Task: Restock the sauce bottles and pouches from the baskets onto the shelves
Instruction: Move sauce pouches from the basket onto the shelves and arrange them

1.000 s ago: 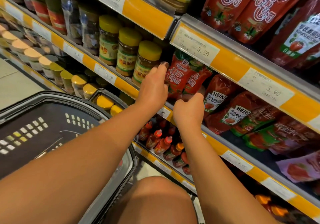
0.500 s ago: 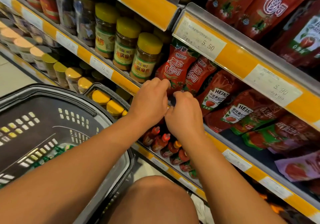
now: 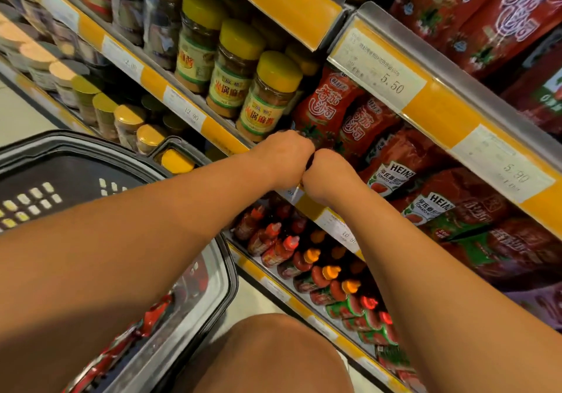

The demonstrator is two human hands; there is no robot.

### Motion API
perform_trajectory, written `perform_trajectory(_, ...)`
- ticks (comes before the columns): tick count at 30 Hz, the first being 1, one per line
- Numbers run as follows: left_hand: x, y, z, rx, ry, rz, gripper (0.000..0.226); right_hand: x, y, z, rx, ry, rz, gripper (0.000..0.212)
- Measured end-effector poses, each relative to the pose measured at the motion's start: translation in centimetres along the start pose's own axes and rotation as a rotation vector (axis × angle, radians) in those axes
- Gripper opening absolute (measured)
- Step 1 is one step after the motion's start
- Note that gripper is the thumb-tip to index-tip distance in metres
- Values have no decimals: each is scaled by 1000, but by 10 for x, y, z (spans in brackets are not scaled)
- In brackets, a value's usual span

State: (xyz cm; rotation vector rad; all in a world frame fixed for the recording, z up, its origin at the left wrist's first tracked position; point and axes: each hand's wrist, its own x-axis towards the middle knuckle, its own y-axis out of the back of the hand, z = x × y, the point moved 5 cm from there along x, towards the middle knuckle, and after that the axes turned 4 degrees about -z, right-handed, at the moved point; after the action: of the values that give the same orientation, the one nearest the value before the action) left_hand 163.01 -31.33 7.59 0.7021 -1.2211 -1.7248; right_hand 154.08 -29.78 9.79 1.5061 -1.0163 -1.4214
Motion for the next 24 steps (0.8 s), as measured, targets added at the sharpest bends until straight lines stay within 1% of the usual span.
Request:
perform_trajectory(1,3,0,-1,-13,7,2,3,1,2,-1,31,-26,-18,35)
perform_trajectory(2,5,0,-2,-21,13,12,8,5,5,0,83,-55,-12,29)
perform_trajectory(4,8,-2,-5,-46,15,35,20,17,10,6,207,-125,61,11)
perform_trajectory(6,10,-6,-6,-50,14,43,23,23,10,7,256,-194,95,5)
perform_trajectory(7,11,-8,-8,-53,14,48,24,26,9,7,278,-226,92,7)
perform_trajectory(10,12,-10,-11,-98,33,64,28,33,9,7,299,-302,66,25)
perform_trajectory(12,13,-9,-12,-154,32,85,37,38,11,8,306,-327,71,31)
perform_trajectory(15,16,-9,-11,-194,44,83,48,40,11,11,471,-350,105,34)
perform_trajectory(17,18,-9,-11,-223,42,76,51,41,9,15,597,-367,134,34)
perform_trajectory(21,22,-10,-10,-269,26,67,48,40,5,20,826,-415,194,33)
perform_trajectory(24,29,-10,-7,-248,29,53,49,39,4,23,899,-461,191,34)
